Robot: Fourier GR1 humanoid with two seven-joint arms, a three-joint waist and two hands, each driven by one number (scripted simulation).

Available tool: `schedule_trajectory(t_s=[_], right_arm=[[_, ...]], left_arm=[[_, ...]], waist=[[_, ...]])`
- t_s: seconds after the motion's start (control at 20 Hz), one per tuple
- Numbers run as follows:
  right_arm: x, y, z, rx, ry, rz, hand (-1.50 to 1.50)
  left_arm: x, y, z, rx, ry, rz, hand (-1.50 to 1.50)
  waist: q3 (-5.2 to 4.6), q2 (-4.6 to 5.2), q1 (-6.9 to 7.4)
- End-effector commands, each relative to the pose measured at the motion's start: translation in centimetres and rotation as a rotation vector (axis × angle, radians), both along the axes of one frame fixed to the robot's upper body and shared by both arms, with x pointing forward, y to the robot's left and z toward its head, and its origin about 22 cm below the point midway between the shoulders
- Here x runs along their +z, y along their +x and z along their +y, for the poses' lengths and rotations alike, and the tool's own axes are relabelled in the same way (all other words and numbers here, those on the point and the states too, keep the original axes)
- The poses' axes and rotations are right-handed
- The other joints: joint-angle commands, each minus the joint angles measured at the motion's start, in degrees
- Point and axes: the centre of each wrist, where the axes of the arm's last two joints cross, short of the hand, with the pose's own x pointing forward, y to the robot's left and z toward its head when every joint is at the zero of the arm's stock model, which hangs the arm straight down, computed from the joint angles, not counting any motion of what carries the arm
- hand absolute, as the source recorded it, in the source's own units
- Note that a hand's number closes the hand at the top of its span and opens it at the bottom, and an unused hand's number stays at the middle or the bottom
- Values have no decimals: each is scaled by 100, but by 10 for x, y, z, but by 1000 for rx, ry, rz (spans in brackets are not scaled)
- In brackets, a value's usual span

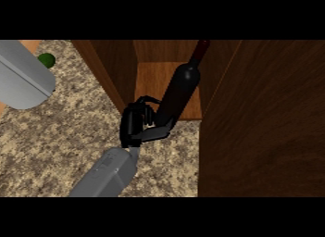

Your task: Pick up the wine, place it into the cabinet and close the cabinet

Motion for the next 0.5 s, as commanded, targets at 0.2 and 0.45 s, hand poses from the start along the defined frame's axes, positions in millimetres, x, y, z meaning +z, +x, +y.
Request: schedule_trajectory(t_s=[0.2, 0.45], right_arm=[[-3, -2, -10, -11, 15, 18, -150], [-2, 3, 0, 0, 0, 17, -150]], left_arm=[[-8, 19, 2, 1, -58, 11, 150], [-4, 39, 8, -50, -68, 31, 150]], waist=[[1, 2, -17], [0, 10, -18]])
